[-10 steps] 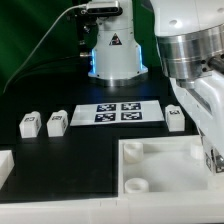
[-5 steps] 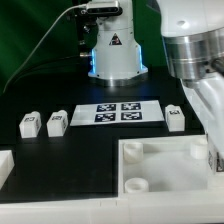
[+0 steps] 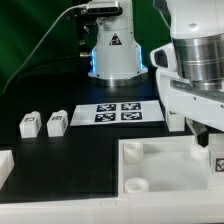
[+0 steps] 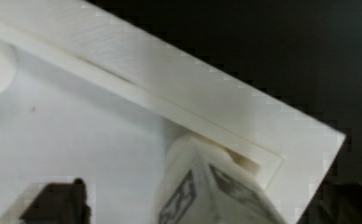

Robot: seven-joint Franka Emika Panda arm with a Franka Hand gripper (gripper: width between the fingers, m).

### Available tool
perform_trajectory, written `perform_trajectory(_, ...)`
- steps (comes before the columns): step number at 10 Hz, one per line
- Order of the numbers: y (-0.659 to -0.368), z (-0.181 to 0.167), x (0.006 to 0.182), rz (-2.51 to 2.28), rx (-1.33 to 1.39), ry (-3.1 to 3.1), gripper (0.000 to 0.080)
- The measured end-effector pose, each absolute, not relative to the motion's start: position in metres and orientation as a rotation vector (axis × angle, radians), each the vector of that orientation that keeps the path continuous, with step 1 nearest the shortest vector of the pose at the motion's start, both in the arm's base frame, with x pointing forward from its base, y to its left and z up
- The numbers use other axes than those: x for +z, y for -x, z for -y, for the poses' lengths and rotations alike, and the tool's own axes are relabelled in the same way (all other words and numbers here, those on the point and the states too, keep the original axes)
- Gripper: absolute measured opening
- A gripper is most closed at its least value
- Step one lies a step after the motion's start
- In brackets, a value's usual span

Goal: Assemble one leg

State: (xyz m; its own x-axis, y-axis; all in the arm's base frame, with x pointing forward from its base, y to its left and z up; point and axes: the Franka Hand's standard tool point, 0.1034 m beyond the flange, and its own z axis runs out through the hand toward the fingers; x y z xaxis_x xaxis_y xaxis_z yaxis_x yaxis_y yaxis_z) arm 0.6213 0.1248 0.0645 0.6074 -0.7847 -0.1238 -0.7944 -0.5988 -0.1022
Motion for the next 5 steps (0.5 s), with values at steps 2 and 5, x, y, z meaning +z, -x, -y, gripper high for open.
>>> perform_trajectory(2,-0.624,-0.124,0.068,-0.944,0.051,2.881,0.0649)
perform_trajectory(5,-0.632,-0.124,0.069,-0.419,-0.052,3.014,0.0649)
